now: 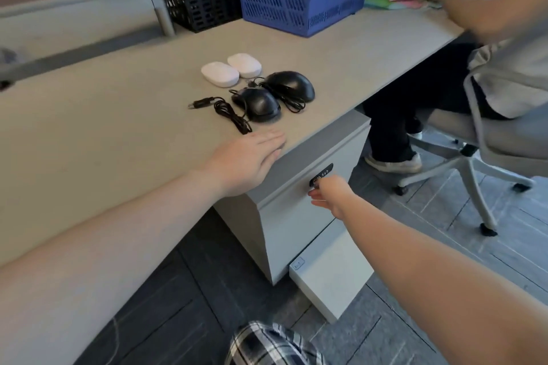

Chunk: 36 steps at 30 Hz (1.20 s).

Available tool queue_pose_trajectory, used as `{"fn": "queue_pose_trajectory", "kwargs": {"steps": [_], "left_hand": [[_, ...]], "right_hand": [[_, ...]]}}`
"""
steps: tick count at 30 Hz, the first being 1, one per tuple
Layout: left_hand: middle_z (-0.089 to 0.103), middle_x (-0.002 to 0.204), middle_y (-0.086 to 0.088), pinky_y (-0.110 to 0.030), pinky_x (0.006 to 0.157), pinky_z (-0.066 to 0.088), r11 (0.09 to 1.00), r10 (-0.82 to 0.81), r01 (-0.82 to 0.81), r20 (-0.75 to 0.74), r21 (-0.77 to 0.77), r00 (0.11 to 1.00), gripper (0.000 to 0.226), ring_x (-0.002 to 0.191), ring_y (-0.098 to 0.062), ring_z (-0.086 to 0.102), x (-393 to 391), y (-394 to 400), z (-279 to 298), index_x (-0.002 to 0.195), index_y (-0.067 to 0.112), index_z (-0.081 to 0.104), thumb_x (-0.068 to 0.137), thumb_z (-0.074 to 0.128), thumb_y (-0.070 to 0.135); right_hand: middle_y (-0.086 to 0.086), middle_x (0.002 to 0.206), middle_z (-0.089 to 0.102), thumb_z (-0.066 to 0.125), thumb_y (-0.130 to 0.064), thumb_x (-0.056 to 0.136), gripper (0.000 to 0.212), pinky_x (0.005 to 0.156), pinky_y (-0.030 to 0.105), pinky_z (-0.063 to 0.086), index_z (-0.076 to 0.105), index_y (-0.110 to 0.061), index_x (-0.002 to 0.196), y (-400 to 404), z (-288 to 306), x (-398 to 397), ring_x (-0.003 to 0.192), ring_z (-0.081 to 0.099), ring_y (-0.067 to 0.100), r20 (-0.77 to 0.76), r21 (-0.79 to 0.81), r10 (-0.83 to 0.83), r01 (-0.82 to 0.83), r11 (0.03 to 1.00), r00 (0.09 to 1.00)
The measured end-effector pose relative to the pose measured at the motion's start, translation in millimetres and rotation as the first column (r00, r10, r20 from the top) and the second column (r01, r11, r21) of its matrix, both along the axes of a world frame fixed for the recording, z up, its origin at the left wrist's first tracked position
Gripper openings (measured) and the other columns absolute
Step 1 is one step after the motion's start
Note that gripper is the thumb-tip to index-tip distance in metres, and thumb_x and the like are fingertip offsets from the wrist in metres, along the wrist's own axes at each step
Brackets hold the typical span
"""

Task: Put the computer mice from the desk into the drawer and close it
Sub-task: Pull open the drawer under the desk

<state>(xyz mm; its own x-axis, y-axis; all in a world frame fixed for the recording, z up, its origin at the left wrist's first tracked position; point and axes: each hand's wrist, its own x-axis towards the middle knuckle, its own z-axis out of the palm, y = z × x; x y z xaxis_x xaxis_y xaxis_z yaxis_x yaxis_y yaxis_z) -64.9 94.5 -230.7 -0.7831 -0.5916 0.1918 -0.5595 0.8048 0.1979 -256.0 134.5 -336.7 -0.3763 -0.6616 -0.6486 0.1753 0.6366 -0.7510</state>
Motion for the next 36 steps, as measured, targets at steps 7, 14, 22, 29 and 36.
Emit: {"fn": "queue_pose_trajectory", "kwargs": {"steps": [7, 14, 22, 29, 36], "left_hand": [[0.042, 0.148, -0.002, -0.024, 0.113, 0.023, 0.999, 0.008, -0.007, -0.036, 0.044, 0.999, 0.041, 0.138, -0.012, 0.035, 0, -1, -1, 0.139, 0.012, 0.044, 0.099, 0.042, 0.020], [0.034, 0.152, 0.007, -0.021, 0.113, 0.020, 0.992, 0.070, -0.068, -0.015, 0.109, 0.997, 0.042, 0.140, -0.004, 0.028, -1, 5, 5, 0.142, 0.019, 0.039, 0.100, 0.040, 0.022], [0.019, 0.158, 0.007, -0.020, 0.112, 0.009, 0.987, 0.111, -0.122, 0.103, 0.108, 0.988, 0.047, 0.144, -0.005, 0.014, -5, 16, 9, 0.149, 0.019, 0.023, 0.103, 0.031, 0.026], [0.012, 0.160, 0.003, -0.024, 0.116, 0.004, 0.984, 0.100, -0.121, 0.154, 0.128, 0.983, 0.050, 0.145, -0.008, 0.007, -5, 19, 9, 0.150, 0.016, 0.015, 0.103, 0.027, 0.028], [0.007, 0.160, 0.002, -0.023, 0.115, 0.001, 0.982, 0.102, -0.127, 0.173, 0.140, 0.980, 0.052, 0.146, -0.008, 0.003, 0, 24, 10, 0.150, 0.016, 0.012, 0.103, 0.026, 0.031]], "right_hand": [[0.008, 0.070, 0.046, 0.032, -0.001, 0.096, 0.018, 0.067, 0.029, 0.053, 0.049, -0.006, 0.097, 15, 4, -3, 0.060, 0.046, 0.014, 0.035, 0.000, -0.067, 0.067, 0.998, 0.997], [0.016, 0.117, 0.056, 0.048, -0.012, 0.091, 0.023, 0.097, 0.043, 0.047, 0.053, -0.004, 0.112, 61, 9, -46, 0.114, 0.053, 0.034, -0.775, -0.015, 0.131, -0.225, 0.974, 0.618], [0.005, 0.150, 0.040, 0.041, 0.002, 0.090, 0.054, 0.120, 0.034, 0.022, 0.039, -0.011, 0.142, 56, 33, -60, 0.145, 0.024, 0.024, -0.829, 0.484, 0.544, -0.655, 0.580, -0.130], [0.004, 0.120, 0.058, 0.041, -0.004, 0.086, 0.036, 0.089, 0.036, 0.052, 0.060, -0.013, 0.115, 77, 38, -70, 0.109, 0.057, 0.025, -0.834, 0.435, 0.552, -0.617, 0.656, 0.000], [0.003, 0.108, 0.071, 0.037, -0.020, 0.088, 0.036, 0.081, 0.041, 0.058, 0.068, -0.022, 0.108, 126, 53, -93, 0.095, 0.066, 0.028, -0.770, 0.546, 0.638, -0.544, 0.637, -0.027]]}}
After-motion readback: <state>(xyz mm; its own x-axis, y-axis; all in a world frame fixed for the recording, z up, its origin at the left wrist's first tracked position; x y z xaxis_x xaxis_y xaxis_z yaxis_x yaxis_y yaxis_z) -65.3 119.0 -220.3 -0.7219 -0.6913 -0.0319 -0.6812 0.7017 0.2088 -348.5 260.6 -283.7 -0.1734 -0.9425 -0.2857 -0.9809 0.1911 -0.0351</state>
